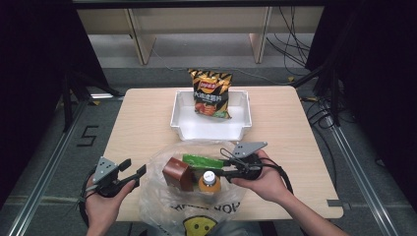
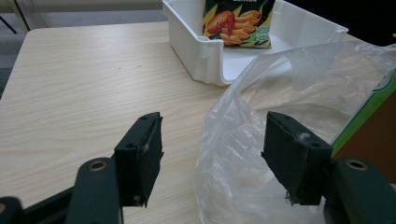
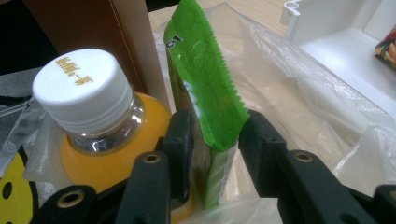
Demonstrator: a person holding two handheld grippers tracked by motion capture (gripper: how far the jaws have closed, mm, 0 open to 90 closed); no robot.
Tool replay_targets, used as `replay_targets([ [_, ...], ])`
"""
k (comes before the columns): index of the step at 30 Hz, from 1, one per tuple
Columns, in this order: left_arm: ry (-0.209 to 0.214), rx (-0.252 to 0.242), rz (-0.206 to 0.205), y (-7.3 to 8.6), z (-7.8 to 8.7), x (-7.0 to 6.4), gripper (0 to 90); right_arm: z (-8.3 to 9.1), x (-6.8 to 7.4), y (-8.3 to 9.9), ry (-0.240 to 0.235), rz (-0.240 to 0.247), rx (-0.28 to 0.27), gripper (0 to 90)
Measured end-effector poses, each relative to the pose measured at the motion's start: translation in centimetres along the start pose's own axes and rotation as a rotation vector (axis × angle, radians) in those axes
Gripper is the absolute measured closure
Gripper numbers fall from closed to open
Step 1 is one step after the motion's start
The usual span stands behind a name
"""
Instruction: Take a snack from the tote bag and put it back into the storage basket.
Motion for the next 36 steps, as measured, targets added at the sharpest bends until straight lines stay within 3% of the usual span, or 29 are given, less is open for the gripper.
replay_targets([
  [1,0.000,0.000,-0.001,0.0,0.0,0.0,37.1,-0.1,-0.2,-0.1,0.004,0.030,-0.010,66.5],
  [4,-0.001,0.003,-0.003,0.1,0.0,0.0,37.1,-0.2,-0.3,-0.2,0.005,0.044,-0.018,69.1],
  [8,-0.002,0.002,-0.004,0.0,0.0,0.0,37.1,-0.4,-0.6,-0.3,0.040,0.049,-0.026,70.9],
  [10,0.001,0.003,-0.005,0.1,-0.1,0.0,37.1,-0.5,-0.4,-0.5,0.021,0.071,-0.042,71.3],
  [12,-0.002,0.004,-0.004,0.1,-0.1,0.0,37.1,-0.4,-0.3,-0.4,0.014,0.069,-0.023,71.0],
  [17,0.003,0.004,-0.005,0.1,-0.1,0.0,37.1,-0.9,-0.3,-0.7,0.025,0.054,-0.037,69.9],
  [36,0.001,0.002,-0.009,0.1,-0.1,0.0,37.0,-1.1,-0.7,-0.6,0.055,0.118,-0.038,76.5],
])
Point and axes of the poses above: each handheld gripper's, and its own axes: z roughly backward along the jaws, y roughly out of its underside, x roughly to its left, the point moved 8 cm from there along -z, roughly forward along the jaws, and after that the axes turned 8 degrees about z, right-handed, at the moved point
